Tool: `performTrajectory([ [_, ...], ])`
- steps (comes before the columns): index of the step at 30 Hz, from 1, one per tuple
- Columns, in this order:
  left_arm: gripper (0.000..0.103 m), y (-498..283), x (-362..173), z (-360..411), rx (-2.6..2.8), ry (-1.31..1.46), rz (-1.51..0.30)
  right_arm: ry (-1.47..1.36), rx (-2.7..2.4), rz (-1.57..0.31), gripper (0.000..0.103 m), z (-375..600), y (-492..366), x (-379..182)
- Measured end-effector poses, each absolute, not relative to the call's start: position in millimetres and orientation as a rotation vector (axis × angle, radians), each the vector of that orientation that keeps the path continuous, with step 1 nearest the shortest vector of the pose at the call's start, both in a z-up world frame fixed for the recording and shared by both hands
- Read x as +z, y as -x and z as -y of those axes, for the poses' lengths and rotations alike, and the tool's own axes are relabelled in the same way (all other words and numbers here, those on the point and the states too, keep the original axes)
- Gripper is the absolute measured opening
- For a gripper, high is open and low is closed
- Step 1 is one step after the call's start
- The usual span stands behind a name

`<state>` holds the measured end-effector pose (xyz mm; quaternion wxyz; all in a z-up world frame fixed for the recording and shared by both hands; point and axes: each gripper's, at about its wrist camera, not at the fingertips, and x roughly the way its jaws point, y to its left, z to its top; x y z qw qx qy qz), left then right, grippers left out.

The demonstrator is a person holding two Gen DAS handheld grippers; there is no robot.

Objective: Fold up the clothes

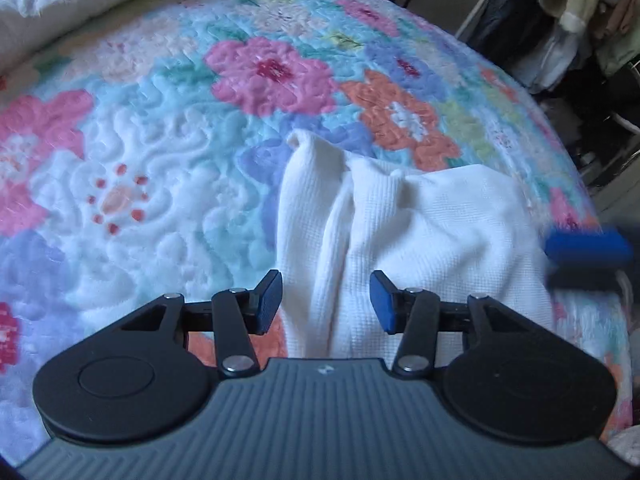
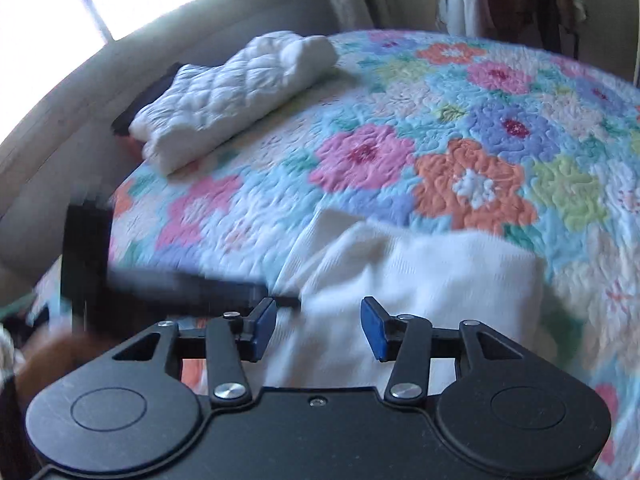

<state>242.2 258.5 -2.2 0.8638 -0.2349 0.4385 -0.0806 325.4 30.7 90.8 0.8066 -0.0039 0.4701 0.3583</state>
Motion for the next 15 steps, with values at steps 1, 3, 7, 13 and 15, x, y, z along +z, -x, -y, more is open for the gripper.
performTrajectory([
  [1,0.046,-240.3,-4.0,-263.4,-0.213,0.57,-0.906,0.001,0.775,-1.035,0.052,-38.9,-338.3,87.3],
  [3,0.046,-237.4,-0.4,-266.1,-0.239,0.597,-0.871,0.006,0.768,-1.066,0.052,-54.1,-353.6,81.9],
  [7,0.046,-238.5,4.1,-261.8,-0.177,0.48,-0.844,0.097,0.721,-1.118,0.053,-92.3,-384.3,66.3],
  [13,0.032,-247.3,-7.1,-242.6,-0.212,0.374,-0.893,0.294,0.626,-1.159,0.062,-124.6,-402.9,28.5],
  [15,0.007,-247.7,-5.1,-237.0,-0.244,0.352,-0.883,0.327,0.606,-1.122,0.024,-124.1,-398.2,19.0],
])
